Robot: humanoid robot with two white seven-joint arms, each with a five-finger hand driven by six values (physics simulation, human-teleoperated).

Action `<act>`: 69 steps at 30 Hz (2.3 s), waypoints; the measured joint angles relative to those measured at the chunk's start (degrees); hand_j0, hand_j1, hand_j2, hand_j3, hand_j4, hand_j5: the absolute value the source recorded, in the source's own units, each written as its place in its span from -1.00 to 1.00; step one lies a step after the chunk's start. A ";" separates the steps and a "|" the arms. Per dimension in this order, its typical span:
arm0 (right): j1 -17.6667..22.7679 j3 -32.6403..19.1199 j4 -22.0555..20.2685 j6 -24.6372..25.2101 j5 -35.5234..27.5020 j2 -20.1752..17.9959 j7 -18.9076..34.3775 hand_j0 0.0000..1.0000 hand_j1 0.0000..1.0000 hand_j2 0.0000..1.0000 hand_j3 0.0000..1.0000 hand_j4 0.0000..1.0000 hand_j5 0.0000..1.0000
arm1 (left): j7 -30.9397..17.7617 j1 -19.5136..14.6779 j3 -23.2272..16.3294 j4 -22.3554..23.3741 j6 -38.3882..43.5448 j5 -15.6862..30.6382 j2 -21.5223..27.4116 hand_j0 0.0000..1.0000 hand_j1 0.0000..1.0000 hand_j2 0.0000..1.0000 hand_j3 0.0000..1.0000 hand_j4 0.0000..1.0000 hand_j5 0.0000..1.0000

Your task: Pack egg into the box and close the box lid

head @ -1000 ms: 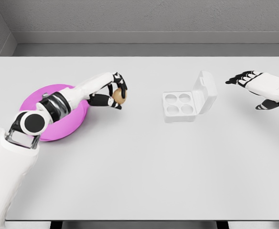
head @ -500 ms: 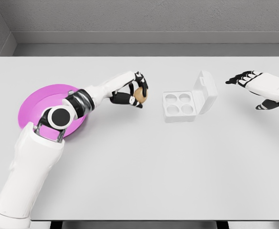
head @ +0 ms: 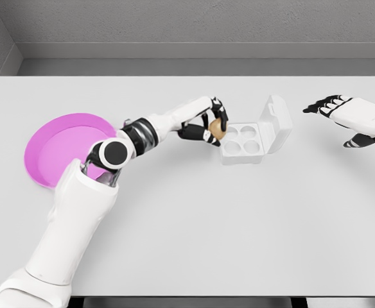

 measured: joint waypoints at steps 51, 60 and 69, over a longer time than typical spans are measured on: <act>0.09 0.00 -0.02 0.00 0.05 -0.08 0.00 1.00 1.00 1.00 1.00 1.00 1.00 | 0.00 -7.73 -7.28 6.60 -0.40 -2.34 -0.89 -0.55 -0.55 -0.55 -0.55 -0.55 -0.55; 0.09 0.00 0.02 0.00 0.06 -0.09 0.00 1.00 1.00 1.00 1.00 1.00 1.00 | 0.02 -8.35 -8.42 6.91 -0.43 -2.50 -0.89 0.32 0.32 0.32 0.32 0.32 0.32; 0.09 0.00 0.27 0.00 0.09 -0.09 0.00 1.00 1.00 1.00 1.00 1.00 1.00 | 0.03 -8.35 -8.49 7.06 -0.43 -2.90 -0.89 0.68 0.68 0.68 0.68 0.68 0.68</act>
